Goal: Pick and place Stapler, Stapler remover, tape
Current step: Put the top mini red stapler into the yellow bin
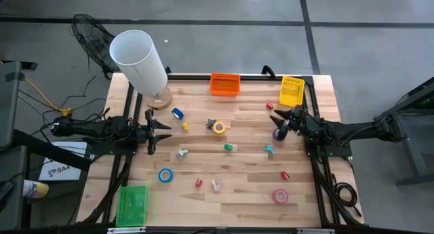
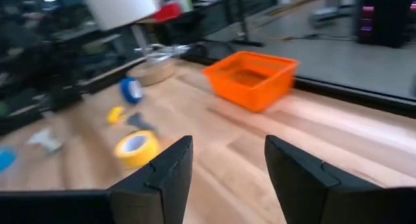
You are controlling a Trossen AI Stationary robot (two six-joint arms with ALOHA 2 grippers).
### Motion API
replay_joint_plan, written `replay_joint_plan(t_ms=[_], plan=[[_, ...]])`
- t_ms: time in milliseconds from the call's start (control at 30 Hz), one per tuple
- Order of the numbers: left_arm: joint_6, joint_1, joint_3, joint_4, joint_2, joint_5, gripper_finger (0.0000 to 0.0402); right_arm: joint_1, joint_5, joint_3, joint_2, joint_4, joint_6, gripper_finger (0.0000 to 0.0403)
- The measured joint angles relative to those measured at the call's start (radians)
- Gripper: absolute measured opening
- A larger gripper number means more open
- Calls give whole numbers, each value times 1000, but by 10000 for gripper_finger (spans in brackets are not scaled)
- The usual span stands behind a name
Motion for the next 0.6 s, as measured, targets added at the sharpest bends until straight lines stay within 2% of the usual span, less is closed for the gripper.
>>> replay_joint_plan(t_ms=[300,433,600], plan=[[0,0,0,-1,0,0,135,0,105,69,53,-27,8,183],[0,0,0,0,0,0,135,-1,149,108,116,-54,9,183],[0,0,0,0,0,0,135,-1,145,126,220,-72,57,183]])
